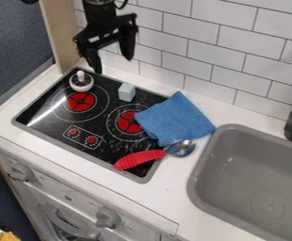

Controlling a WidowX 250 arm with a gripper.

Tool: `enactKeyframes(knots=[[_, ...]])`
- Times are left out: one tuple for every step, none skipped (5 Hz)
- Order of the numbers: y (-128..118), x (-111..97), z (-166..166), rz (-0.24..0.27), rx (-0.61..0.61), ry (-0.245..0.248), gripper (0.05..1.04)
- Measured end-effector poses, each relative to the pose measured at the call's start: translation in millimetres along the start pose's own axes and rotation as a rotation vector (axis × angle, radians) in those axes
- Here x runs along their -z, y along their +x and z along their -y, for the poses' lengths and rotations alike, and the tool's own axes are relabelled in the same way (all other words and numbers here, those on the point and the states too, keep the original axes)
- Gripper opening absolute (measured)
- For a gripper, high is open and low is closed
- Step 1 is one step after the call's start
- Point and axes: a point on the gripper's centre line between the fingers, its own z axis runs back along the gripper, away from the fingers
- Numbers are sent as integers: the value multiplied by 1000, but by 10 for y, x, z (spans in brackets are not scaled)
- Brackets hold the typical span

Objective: Move the red spoon to the right burner

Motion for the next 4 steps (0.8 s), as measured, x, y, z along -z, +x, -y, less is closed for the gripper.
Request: enactKeyframes(knots=[[-300,30,-50,-41,262,7,999],[-540,44,-119,-61,516,28,999],[-765,151,-161,-76,760,25,999],[-957,249,-183,-84,887,51,999]])
